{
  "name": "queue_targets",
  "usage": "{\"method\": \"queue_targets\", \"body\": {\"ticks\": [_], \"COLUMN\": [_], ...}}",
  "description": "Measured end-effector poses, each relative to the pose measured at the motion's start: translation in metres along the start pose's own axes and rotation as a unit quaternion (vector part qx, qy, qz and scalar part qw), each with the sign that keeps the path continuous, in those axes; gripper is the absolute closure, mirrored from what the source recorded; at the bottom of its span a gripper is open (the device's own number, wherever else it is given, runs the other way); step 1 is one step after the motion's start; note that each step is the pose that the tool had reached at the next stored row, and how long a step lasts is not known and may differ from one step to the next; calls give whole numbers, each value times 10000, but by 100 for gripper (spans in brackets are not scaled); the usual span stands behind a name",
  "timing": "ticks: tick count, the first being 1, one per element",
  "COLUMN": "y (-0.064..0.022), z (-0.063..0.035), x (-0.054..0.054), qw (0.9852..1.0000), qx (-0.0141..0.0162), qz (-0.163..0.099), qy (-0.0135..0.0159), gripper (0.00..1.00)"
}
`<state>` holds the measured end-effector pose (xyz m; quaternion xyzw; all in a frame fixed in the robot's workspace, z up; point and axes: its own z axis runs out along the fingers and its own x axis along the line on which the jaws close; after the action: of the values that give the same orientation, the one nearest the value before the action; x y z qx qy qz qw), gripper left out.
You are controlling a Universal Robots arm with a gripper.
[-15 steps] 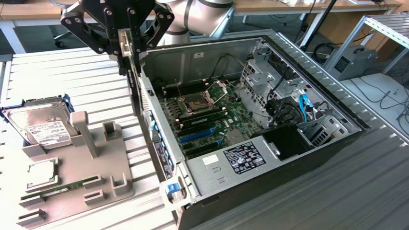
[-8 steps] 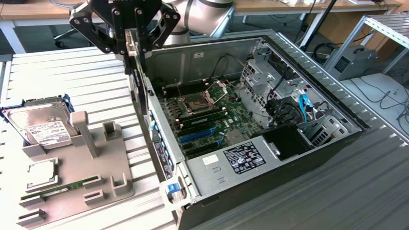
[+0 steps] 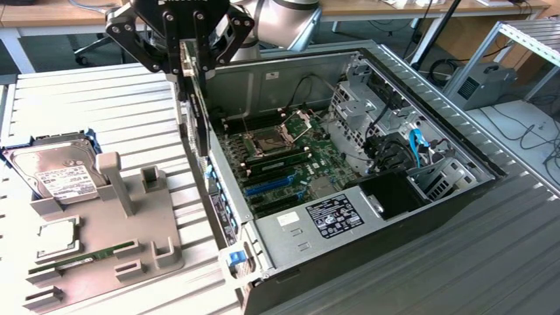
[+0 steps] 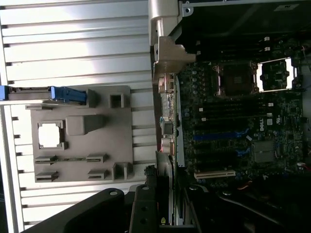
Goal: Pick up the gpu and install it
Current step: 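Pick up the gpu and move the gpu toward the slot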
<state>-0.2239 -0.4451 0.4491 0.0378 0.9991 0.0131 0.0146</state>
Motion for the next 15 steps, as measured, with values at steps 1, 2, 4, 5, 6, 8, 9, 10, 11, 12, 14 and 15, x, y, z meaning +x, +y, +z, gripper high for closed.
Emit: {"method": "queue_targets", "body": {"ticks": [1,2,4,5,6,8,9,10,11,12,14,15], "y": [1,1,3,3,4,6,8,8,9,9,11,11], "z": [1,2,3,4,5,6,7,8,8,8,9,10], "x": [-11,-19,-37,-46,-59,-83,-103,-112,-121,-128,-145,-152], "qw": [10000,10000,10000,10000,10000,10000,10000,10000,10000,10000,10000,10000], "qx": [0,0,0,0,0,0,0,0,0,0,0,0], "qz": [0,0,0,0,0,0,0,0,0,0,0,0], "qy": [0,0,0,0,0,0,0,0,0,0,0,0], "gripper": [74,74,74,74,74,74,74,74,74,74,74,74]}}
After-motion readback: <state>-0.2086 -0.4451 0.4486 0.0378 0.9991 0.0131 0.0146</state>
